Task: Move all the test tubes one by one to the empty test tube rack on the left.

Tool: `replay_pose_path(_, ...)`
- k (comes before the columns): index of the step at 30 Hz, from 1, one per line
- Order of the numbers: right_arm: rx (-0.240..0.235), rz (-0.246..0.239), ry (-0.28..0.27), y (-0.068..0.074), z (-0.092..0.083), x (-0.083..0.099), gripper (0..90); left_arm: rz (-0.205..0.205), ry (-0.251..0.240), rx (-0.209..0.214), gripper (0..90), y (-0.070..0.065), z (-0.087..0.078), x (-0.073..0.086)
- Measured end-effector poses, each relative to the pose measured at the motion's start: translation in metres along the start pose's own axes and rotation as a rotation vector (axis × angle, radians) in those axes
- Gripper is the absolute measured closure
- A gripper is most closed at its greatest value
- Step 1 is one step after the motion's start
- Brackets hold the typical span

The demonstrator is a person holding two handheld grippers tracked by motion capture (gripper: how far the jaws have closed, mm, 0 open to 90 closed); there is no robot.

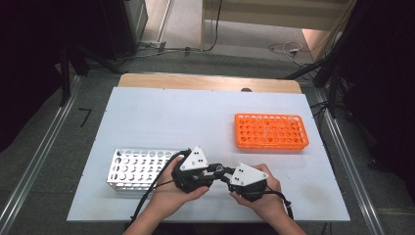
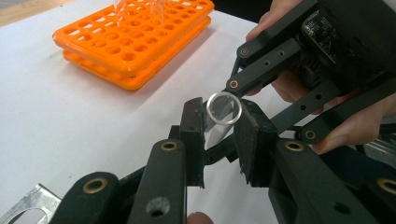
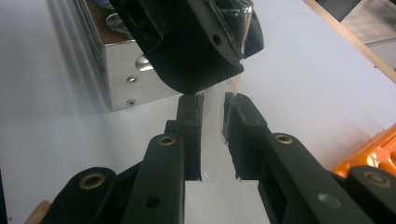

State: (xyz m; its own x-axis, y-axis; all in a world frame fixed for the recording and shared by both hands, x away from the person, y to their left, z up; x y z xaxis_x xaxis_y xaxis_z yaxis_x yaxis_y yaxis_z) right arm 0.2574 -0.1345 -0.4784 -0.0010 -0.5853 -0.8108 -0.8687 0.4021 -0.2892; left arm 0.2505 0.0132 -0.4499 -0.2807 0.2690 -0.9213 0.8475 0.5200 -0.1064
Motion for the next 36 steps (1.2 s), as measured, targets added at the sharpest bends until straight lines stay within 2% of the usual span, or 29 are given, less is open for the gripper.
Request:
replay_pose_path(5,-0.002,-0.001,-0.002,0.000,0.000,0.000,74.0,-0.001,-0.009,0.000,73.4,0.000,0.000,-0.001)
replay_pose_path(8,-0.007,-0.006,0.006,0.000,0.001,0.001,74.0,0.006,-0.003,-0.007,70.5,-0.001,0.001,0.000)
replay_pose_path(13,-0.007,-0.004,0.004,0.000,0.000,0.000,74.0,0.018,0.002,-0.019,75.0,-0.001,0.001,0.000)
replay_pose_path(26,-0.006,0.011,-0.013,0.000,-0.001,0.000,72.9,0.023,-0.008,-0.021,76.2,0.000,-0.001,-0.001)
replay_pose_path(30,-0.015,0.018,-0.035,-0.002,-0.001,-0.001,62.3,0.014,-0.018,-0.032,76.2,0.004,-0.005,-0.002)
replay_pose_path(31,-0.022,0.046,-0.058,-0.004,-0.003,0.000,56.2,0.013,-0.020,-0.034,76.2,0.005,-0.006,-0.003)
replay_pose_path(32,-0.022,0.046,-0.058,-0.004,-0.003,0.000,56.2,0.005,-0.027,-0.036,76.2,0.006,-0.008,-0.003)
replay_pose_path(34,-0.045,0.089,-0.083,-0.007,-0.005,0.001,49.3,0.003,-0.034,-0.044,76.2,0.009,-0.010,-0.004)
replay_pose_path(35,-0.054,0.105,-0.096,-0.010,-0.006,0.002,45.2,0.001,-0.037,-0.045,76.2,0.010,-0.012,-0.005)
replay_pose_path(36,-0.059,0.143,-0.113,-0.015,-0.008,0.005,37.6,-0.001,-0.040,-0.049,76.2,0.011,-0.013,-0.005)
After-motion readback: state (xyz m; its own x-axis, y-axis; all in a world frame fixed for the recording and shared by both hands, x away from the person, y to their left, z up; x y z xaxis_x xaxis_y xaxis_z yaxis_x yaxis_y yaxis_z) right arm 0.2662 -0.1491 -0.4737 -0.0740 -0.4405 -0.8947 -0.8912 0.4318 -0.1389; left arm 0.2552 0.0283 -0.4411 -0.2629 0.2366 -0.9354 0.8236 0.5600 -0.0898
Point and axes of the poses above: each handheld gripper's, and its own axes: z roughly forward along the jaws, x roughly out of its underside, y roughly to its left, the point moved 4 cm from there along z, roughly forward along the jaws, and after that the axes turned 7 degrees about -y, right-handed, at the moved point
